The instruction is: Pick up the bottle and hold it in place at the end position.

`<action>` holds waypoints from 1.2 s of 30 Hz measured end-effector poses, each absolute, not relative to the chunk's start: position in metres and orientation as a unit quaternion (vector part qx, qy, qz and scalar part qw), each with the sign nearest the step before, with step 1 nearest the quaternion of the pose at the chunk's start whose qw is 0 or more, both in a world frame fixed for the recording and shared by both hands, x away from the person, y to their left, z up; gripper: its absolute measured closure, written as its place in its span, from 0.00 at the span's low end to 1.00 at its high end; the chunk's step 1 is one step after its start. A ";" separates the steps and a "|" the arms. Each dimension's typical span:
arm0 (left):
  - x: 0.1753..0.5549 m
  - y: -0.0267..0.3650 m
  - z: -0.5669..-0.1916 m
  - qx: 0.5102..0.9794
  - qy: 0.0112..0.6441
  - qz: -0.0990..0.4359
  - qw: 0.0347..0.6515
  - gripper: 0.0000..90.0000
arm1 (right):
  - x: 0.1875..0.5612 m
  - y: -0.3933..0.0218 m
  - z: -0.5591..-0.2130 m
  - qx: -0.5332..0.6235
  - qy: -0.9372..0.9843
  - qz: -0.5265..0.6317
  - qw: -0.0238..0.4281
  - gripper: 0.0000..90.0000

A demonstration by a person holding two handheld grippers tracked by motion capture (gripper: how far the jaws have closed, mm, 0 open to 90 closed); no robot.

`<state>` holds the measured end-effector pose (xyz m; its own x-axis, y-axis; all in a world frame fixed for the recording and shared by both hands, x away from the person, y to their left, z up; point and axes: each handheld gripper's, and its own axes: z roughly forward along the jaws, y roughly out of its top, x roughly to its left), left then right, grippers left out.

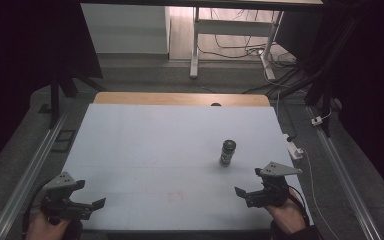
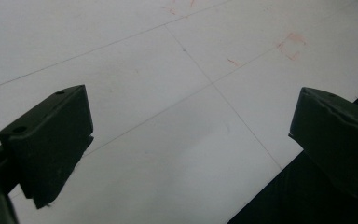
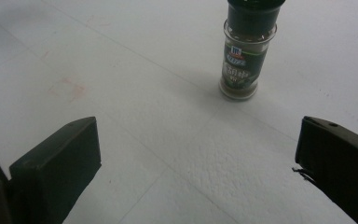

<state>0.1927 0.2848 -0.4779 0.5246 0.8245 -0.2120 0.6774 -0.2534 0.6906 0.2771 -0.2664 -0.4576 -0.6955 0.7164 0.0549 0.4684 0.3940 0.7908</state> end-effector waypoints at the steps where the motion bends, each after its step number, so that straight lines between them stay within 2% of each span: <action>1: 0.193 0.285 -0.478 0.785 0.478 0.096 0.381 0.01 | 0.278 -0.266 -0.458 0.361 0.821 0.417 0.148 0.00; 36: 0.193 0.287 -0.478 0.781 0.483 0.094 0.385 0.00 | 0.329 -0.238 -0.477 0.365 0.837 0.378 0.154 0.00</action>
